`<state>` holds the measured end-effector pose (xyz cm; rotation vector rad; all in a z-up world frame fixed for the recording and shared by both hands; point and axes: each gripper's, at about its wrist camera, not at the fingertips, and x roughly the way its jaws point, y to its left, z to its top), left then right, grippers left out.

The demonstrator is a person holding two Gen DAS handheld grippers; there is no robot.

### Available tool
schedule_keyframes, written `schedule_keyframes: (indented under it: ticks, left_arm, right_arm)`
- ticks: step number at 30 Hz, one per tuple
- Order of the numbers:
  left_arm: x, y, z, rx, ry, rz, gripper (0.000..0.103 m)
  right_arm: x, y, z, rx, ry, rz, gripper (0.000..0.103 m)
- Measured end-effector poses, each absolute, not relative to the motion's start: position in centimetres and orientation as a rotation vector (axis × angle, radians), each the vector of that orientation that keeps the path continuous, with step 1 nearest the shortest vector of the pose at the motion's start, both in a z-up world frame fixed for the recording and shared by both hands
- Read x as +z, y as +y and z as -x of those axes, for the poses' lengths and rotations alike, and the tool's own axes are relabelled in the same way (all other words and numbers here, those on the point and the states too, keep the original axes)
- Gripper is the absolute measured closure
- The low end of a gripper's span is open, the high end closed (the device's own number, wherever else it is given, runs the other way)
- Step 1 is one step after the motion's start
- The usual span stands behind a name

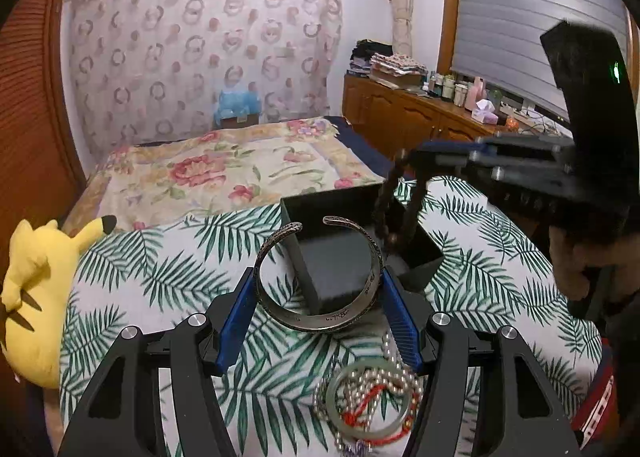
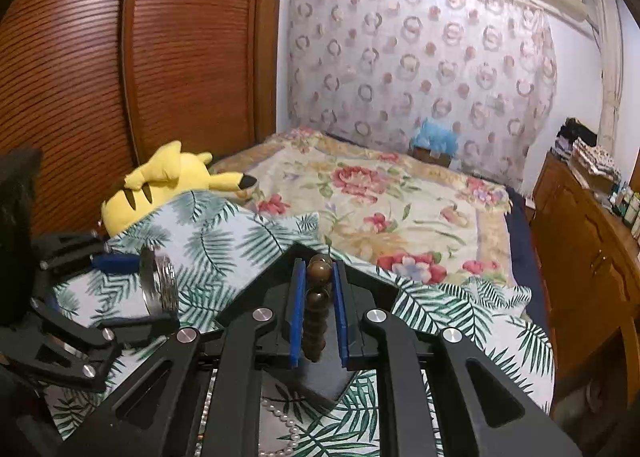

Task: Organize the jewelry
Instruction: 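Carry the bead bracelet into the black box and open the right tool, then move the right tool back over the pearl strands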

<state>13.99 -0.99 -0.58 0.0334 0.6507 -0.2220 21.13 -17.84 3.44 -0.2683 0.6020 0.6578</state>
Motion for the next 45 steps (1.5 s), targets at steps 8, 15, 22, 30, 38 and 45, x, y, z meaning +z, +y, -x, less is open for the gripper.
schedule_keyframes:
  ticks: [8,15,22,30,38,45]
  left_arm:
    - [-1.5,-2.9,-18.1,-0.224,0.709,-0.070,0.044]
    - [-3.1,-5.5,-20.6,-0.222,0.774,-0.132,0.044]
    - [-3.5,-7.0,-20.6,-0.227,0.777,-0.165,0.032]
    - [-2.4,-5.4,-16.6,-0.263,0.738,-0.097,0.031]
    - [-2.9,-3.6,-12.2,-0.244,0.722,-0.085,0.030]
    - [-4.5,-1.7,-10.1,-0.213,0.749,-0.069,0.030]
  right_arm:
    - [1.0,-20.7,-21.2,0.614,0.642,0.224,0.067]
    - [-0.2,-23.8,-20.2,0.605,0.645,0.188,0.067]
    - [-1.3,-25.1,-18.7,0.612,0.649,0.161,0.067]
    - [-2.4,-25.1,-16.5,0.635,0.657,0.131,0.067]
    - [-4.5,-22.6,-15.3,0.671,0.711,0.188,0.067]
    - [-6.9,-21.2,-15.6,0.685,0.792,0.254,0.067]
